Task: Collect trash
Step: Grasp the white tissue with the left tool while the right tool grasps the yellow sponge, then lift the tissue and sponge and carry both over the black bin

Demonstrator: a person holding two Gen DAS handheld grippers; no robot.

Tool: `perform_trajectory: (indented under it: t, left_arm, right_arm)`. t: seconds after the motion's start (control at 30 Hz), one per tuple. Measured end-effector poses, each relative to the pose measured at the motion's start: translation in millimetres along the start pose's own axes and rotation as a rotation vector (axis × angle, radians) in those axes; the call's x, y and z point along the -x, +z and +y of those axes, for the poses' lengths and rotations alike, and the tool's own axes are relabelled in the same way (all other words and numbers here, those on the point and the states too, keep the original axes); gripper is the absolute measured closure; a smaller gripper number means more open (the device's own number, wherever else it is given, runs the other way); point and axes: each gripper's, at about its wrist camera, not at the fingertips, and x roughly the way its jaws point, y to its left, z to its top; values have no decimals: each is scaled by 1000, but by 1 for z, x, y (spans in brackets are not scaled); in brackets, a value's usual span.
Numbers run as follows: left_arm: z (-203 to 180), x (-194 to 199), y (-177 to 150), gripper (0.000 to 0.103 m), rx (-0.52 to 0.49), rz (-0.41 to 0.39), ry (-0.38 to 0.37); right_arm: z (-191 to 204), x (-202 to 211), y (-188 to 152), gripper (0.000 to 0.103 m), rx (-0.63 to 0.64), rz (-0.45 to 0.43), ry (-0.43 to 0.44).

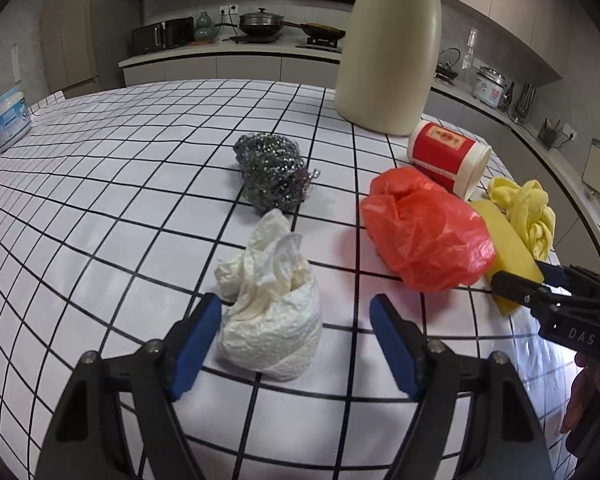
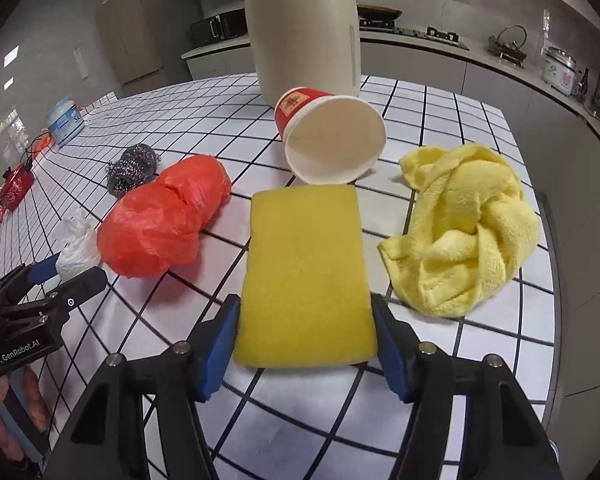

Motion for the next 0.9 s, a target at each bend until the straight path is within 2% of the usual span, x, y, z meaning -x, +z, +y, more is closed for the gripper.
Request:
perform_trajectory:
  t: [0.07,0.1,0.13,0.17,0.33,0.5,0.9]
  left_arm:
    - [0,-5,1,33,-1,23,9]
    - [0,-3,1,43,-6,15,9]
    - [0,-1,0,65,-6,13,-6]
    - [1,1,-1,67,-3,14,-13]
    - [3,26,-4,67,19,-45,-36]
    - [-2,45,-4,67,17,-69,-44]
    - [-50,77,-25,67,-38,-94,-65]
  right_arm:
    - [2,-1,1,40,8,-1,-5]
    - [2,-1,2,42,11,-3,-4]
    - [2,-1,2,46,13,-4,-2]
    - [2,0,2,49,14,-5,-1]
    - [3,19,0,50,19,-43,11]
    - [4,39,-5,50,9,-82,31]
    - [-12,98,-35,50,-10,-137,22]
